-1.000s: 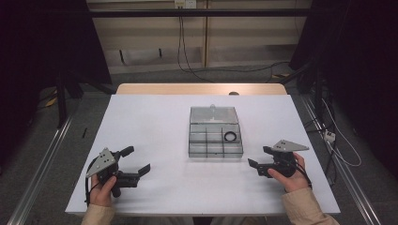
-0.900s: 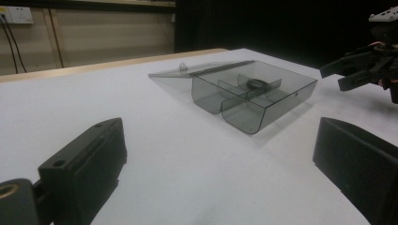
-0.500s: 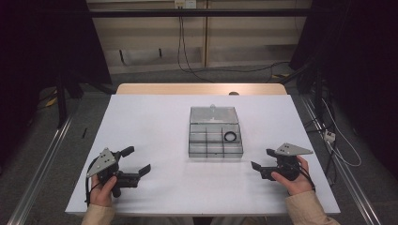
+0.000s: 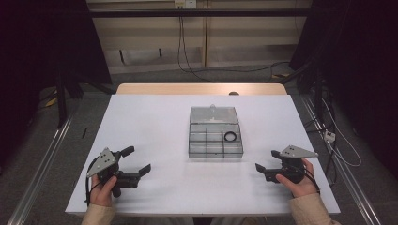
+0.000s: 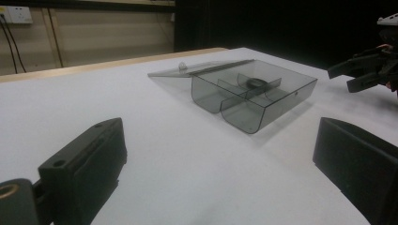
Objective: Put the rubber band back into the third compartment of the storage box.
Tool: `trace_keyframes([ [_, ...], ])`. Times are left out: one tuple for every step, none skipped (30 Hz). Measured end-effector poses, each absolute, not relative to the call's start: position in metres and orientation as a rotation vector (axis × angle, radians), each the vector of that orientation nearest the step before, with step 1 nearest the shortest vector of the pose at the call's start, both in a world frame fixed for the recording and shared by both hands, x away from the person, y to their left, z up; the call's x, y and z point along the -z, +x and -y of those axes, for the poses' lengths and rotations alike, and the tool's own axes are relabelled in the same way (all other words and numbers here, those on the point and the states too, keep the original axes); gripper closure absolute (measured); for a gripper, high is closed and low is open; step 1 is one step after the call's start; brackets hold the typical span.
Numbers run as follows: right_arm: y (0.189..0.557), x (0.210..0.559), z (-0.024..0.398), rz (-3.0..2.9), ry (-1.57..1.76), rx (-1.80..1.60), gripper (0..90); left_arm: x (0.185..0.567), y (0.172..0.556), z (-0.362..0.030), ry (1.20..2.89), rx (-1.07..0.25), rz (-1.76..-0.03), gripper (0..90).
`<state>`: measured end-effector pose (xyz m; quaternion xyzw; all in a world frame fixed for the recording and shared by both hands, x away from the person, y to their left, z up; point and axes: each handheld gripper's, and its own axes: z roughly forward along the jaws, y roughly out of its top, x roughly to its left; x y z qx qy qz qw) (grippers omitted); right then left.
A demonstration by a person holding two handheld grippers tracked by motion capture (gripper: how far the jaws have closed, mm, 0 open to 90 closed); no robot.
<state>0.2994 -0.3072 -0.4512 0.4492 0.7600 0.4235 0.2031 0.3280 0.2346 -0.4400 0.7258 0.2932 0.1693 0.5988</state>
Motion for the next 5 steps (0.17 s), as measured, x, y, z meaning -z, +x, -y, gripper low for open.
trace_keyframes([
  [0.2993,0.4513,0.3073,-2.121,1.253,-1.182,13.4,0.4401,0.328,-0.2344,1.684,-0.391,-0.683,2.9],
  [0.2993,0.4514,0.3074,-2.121,1.253,-1.179,13.4,0.4402,0.3281,-0.2343,1.684,-0.392,-0.683,2.9],
  [0.2995,0.4518,0.3074,-2.122,1.252,-1.175,13.3,0.4402,0.3282,-0.2341,1.681,-0.389,-0.683,2.8],
  [0.2998,0.4524,0.3074,-2.123,1.252,-1.177,13.3,0.4403,0.3283,-0.234,1.682,-0.389,-0.683,2.9],
  [0.3001,0.453,0.3074,-2.124,1.255,-1.175,13.2,0.4404,0.3284,-0.2337,1.679,-0.389,-0.686,2.9],
])
